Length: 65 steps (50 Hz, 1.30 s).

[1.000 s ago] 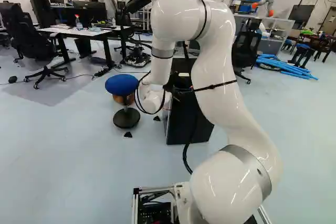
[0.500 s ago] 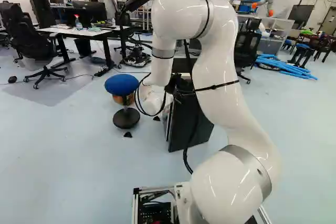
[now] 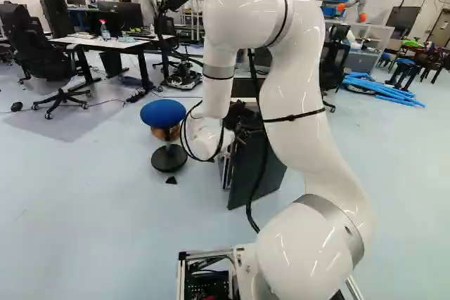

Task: Grab a drink from the fridge

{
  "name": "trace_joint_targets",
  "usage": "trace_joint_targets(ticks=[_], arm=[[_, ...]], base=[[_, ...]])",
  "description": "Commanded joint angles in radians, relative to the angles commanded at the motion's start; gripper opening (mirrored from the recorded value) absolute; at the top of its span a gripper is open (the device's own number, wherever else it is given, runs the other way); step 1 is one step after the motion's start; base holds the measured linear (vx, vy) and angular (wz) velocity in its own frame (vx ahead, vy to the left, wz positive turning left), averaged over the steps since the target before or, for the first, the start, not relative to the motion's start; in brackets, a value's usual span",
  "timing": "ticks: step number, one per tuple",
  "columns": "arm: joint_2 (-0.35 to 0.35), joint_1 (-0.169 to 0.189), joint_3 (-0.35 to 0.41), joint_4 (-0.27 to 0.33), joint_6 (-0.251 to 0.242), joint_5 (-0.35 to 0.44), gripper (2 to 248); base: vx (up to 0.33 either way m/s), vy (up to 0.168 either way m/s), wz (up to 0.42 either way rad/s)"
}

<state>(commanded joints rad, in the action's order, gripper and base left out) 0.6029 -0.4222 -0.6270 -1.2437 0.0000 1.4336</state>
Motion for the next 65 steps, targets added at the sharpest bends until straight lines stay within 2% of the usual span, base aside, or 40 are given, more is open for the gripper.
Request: trace_joint_targets(ticks=[65], arm=[[-0.116,-0.091,0.244,-0.219,0.0,0.003,247]], base=[[0.0,0.0,0.0]])
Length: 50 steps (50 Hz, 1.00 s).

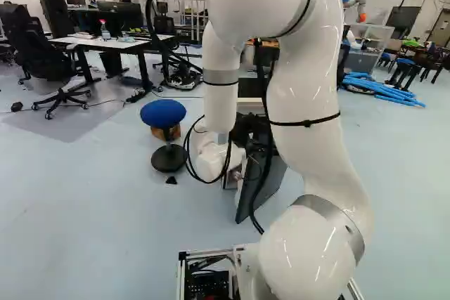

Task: Grab a drink from the fridge

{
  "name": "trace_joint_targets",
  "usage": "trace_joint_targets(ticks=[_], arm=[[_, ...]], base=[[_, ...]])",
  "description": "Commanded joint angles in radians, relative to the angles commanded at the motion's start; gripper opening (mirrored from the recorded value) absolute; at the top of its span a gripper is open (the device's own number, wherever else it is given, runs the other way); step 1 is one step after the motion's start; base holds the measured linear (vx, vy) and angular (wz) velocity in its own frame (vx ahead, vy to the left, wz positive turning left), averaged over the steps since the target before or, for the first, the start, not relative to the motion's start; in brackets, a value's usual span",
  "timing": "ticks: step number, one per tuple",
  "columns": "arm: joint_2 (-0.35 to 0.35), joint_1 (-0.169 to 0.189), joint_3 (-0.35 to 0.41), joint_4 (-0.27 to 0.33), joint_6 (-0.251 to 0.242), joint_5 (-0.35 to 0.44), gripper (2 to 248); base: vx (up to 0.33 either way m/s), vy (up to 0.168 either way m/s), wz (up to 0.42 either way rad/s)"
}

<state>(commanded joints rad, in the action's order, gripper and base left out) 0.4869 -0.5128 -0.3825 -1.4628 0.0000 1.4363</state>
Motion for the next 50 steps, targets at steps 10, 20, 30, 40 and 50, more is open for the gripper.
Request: trace_joint_targets(ticks=[10,20,30,40,50], arm=[[-0.014,-0.015,0.039,-0.04,0.0,0.01,247],[-0.026,-0.025,0.074,-0.081,0.0,0.022,247],[-0.032,-0.02,0.095,-0.124,0.0,0.028,247],[-0.034,0.003,0.105,-0.17,0.0,0.028,247],[-0.034,0.033,0.109,-0.215,0.0,0.028,247]], base=[[0.0,0.0,0.0],[0.0,0.0,0.0],[0.0,0.0,0.0],[0.0,0.0,0.0],[0.0,0.0,0.0]])
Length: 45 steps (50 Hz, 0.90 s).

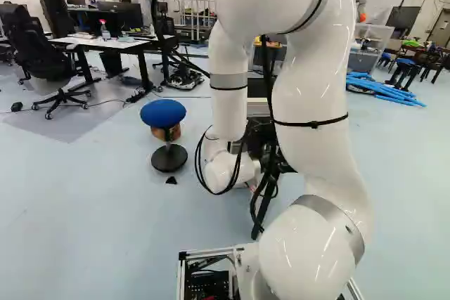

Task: Grab a drink from the fridge

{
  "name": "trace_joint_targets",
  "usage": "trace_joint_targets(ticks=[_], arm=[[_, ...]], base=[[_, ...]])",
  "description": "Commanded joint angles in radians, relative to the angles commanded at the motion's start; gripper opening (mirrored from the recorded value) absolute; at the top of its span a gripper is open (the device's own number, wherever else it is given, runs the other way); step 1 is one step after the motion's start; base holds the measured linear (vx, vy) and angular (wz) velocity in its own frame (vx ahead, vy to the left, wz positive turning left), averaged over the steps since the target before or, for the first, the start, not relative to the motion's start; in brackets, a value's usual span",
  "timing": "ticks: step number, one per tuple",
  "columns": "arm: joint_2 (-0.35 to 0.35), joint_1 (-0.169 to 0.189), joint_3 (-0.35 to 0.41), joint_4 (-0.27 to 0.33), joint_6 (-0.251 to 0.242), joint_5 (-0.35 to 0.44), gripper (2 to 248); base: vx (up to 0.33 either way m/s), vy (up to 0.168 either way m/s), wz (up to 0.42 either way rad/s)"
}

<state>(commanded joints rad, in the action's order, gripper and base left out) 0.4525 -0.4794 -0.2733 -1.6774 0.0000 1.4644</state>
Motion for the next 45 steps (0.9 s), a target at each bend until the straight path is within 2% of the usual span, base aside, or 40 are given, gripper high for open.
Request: trace_joint_targets(ticks=[20,45], arm=[[0.0,0.09,-0.015,-0.094,0.0,0.0,247],[-0.001,0.254,-0.088,-0.202,0.0,-0.029,247]], base=[[0.0,0.0,0.0],[0.0,0.0,0.0]])
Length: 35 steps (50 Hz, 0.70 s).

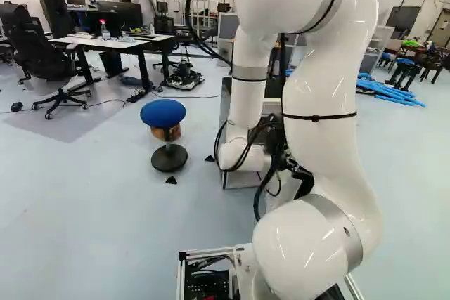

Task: Grab a drink from the fridge

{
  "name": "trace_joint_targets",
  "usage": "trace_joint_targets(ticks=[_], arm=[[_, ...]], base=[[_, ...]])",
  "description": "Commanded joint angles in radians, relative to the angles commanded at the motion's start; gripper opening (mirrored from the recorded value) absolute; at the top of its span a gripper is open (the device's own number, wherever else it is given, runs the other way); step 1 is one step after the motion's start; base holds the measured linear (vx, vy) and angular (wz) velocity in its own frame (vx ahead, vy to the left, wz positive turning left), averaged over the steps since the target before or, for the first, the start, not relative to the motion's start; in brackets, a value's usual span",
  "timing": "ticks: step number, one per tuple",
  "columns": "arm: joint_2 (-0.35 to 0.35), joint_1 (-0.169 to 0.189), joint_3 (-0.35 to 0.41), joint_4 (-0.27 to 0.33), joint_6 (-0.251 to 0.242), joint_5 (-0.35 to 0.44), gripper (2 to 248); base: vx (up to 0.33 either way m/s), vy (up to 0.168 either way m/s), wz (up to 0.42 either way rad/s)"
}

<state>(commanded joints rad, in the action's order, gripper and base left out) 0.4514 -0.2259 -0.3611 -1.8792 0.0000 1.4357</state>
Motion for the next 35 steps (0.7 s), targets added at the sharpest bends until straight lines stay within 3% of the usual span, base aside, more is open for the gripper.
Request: trace_joint_targets(ticks=[35], arm=[[0.016,0.237,-0.149,-0.023,0.0,-0.03,247]], base=[[0.0,0.0,0.0]])
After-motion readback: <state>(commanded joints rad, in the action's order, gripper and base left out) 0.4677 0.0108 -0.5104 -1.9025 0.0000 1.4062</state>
